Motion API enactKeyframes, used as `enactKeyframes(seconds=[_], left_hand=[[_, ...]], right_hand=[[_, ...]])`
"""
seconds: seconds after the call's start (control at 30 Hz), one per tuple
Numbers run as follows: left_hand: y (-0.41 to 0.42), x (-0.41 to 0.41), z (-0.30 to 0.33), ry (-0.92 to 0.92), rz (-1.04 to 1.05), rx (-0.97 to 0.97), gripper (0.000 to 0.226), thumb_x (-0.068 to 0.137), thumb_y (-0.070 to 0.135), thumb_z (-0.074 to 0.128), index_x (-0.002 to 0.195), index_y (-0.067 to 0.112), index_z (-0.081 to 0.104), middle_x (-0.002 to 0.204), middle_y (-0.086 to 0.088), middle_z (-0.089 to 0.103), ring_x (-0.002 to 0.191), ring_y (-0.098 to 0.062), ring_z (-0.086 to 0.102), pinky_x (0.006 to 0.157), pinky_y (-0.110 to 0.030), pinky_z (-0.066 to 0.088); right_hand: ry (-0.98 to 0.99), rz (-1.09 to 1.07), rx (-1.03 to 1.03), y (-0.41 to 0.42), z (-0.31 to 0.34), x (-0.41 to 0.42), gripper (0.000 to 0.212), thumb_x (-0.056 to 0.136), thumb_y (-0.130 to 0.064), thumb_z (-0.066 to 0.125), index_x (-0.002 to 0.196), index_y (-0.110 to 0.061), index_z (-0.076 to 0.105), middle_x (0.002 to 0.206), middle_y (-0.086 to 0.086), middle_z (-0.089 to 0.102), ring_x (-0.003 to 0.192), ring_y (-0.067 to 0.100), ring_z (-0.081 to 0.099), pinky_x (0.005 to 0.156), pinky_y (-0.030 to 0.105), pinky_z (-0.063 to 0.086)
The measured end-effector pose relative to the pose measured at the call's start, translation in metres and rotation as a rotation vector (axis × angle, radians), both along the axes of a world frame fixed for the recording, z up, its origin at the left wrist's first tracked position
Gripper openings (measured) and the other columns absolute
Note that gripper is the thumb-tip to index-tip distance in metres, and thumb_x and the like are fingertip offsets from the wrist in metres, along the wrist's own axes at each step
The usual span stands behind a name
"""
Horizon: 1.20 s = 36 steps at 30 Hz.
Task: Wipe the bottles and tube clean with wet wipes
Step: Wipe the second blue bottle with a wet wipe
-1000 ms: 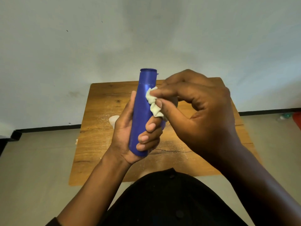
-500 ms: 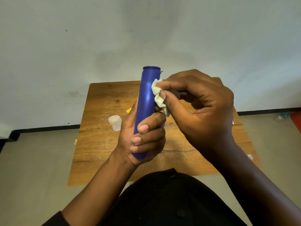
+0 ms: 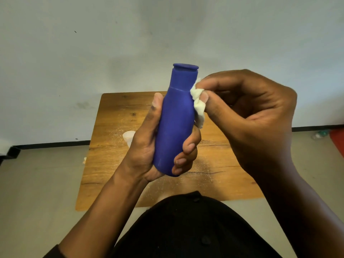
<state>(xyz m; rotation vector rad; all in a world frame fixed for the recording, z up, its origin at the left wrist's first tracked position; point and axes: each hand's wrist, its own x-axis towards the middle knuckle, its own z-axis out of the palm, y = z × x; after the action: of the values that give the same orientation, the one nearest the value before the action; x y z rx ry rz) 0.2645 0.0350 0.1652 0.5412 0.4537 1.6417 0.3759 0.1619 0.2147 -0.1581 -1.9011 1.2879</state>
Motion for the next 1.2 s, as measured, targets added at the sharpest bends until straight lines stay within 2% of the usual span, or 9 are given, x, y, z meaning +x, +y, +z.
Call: enactKeyframes(seconds=[0.1, 0.27, 0.43, 0.57, 0.7, 0.8, 0.87, 1.03, 1.2], left_hand=[[0.002, 0.0, 0.006, 0.129, 0.051, 0.015, 0.059, 0.098, 0.06, 0.046, 0.123, 0.009, 0.061, 0.08, -0.01, 0.066, 0.058, -0.014, 0.064, 0.048, -0.026, 0.05], [0.003, -0.003, 0.009, 0.332, 0.205, -0.059, 0.062, 0.095, 0.063, 0.049, 0.117, 0.006, 0.058, 0.08, -0.011, 0.064, 0.057, -0.015, 0.062, 0.05, -0.028, 0.053], [0.008, -0.003, 0.009, 0.64, 0.511, -0.209, 0.059, 0.103, 0.049, 0.037, 0.119, -0.007, 0.045, 0.079, -0.016, 0.065, 0.056, -0.026, 0.062, 0.05, -0.036, 0.055], [0.013, -0.003, 0.006, 0.88, 0.735, -0.251, 0.025, 0.109, 0.027, 0.035, 0.105, 0.003, 0.044, 0.076, -0.01, 0.069, 0.056, -0.025, 0.067, 0.048, -0.034, 0.056], [0.015, -0.002, 0.006, 1.194, 0.932, -0.325, 0.018, 0.106, 0.038, 0.046, 0.102, 0.021, 0.047, 0.079, 0.002, 0.07, 0.063, -0.019, 0.071, 0.052, -0.033, 0.058], [0.015, -0.002, 0.007, 1.538, 1.159, -0.448, 0.03, 0.104, 0.051, 0.049, 0.106, 0.021, 0.049, 0.084, 0.021, 0.055, 0.075, -0.008, 0.065, 0.057, -0.022, 0.054], [0.014, -0.002, 0.008, 1.646, 1.255, -0.485, 0.034, 0.103, 0.048, 0.05, 0.107, 0.014, 0.054, 0.082, 0.021, 0.048, 0.086, -0.003, 0.058, 0.062, -0.018, 0.049], [0.015, -0.001, 0.005, 1.618, 1.243, -0.503, 0.026, 0.1, 0.04, 0.055, 0.106, 0.014, 0.053, 0.08, 0.014, 0.051, 0.073, -0.007, 0.061, 0.059, -0.018, 0.049], [0.016, -0.001, 0.008, 1.319, 1.149, -0.391, 0.023, 0.104, 0.038, 0.05, 0.105, 0.015, 0.05, 0.078, 0.016, 0.062, 0.066, -0.014, 0.07, 0.054, -0.031, 0.057]], right_hand=[[0.027, 0.049, -0.136, 0.001, 0.004, 0.001, 0.015, 0.095, 0.005, 0.07, 0.106, -0.006, 0.073, 0.098, 0.011, 0.076, 0.085, 0.025, 0.075, 0.071, 0.044, 0.062], [0.026, 0.071, -0.265, -0.001, 0.008, 0.001, 0.012, 0.095, 0.007, 0.069, 0.101, -0.004, 0.07, 0.091, 0.002, 0.077, 0.063, 0.019, 0.074, 0.057, 0.029, 0.058], [-0.055, -0.097, -0.13, 0.002, 0.004, -0.001, 0.008, 0.094, -0.005, 0.076, 0.101, -0.004, 0.075, 0.096, 0.008, 0.077, 0.086, 0.023, 0.076, 0.07, 0.044, 0.064], [-0.061, -0.222, -0.002, -0.001, 0.001, -0.012, 0.006, 0.092, -0.008, 0.08, 0.097, -0.006, 0.077, 0.093, 0.007, 0.073, 0.087, 0.017, 0.074, 0.072, 0.025, 0.059], [-0.079, -0.3, 0.059, -0.005, -0.005, -0.022, 0.007, 0.091, -0.011, 0.081, 0.096, -0.007, 0.078, 0.093, 0.007, 0.071, 0.088, 0.012, 0.072, 0.073, 0.022, 0.057], [-0.093, -0.312, 0.016, -0.007, -0.004, -0.029, 0.007, 0.091, -0.011, 0.081, 0.096, -0.007, 0.079, 0.096, 0.006, 0.071, 0.087, 0.012, 0.072, 0.069, 0.021, 0.056], [-0.101, -0.307, -0.008, -0.008, -0.001, -0.033, 0.006, 0.091, -0.013, 0.081, 0.096, -0.01, 0.08, 0.095, 0.004, 0.072, 0.085, 0.012, 0.072, 0.067, 0.024, 0.056], [-0.141, -0.346, -0.006, -0.012, 0.005, -0.042, 0.005, 0.088, -0.021, 0.084, 0.091, -0.019, 0.081, 0.093, -0.004, 0.07, 0.078, 0.01, 0.069, 0.064, 0.022, 0.054], [-0.102, -0.305, -0.045, -0.014, 0.003, -0.041, 0.006, 0.089, -0.019, 0.083, 0.095, -0.018, 0.081, 0.098, -0.001, 0.069, 0.085, 0.01, 0.071, 0.066, 0.02, 0.056]])
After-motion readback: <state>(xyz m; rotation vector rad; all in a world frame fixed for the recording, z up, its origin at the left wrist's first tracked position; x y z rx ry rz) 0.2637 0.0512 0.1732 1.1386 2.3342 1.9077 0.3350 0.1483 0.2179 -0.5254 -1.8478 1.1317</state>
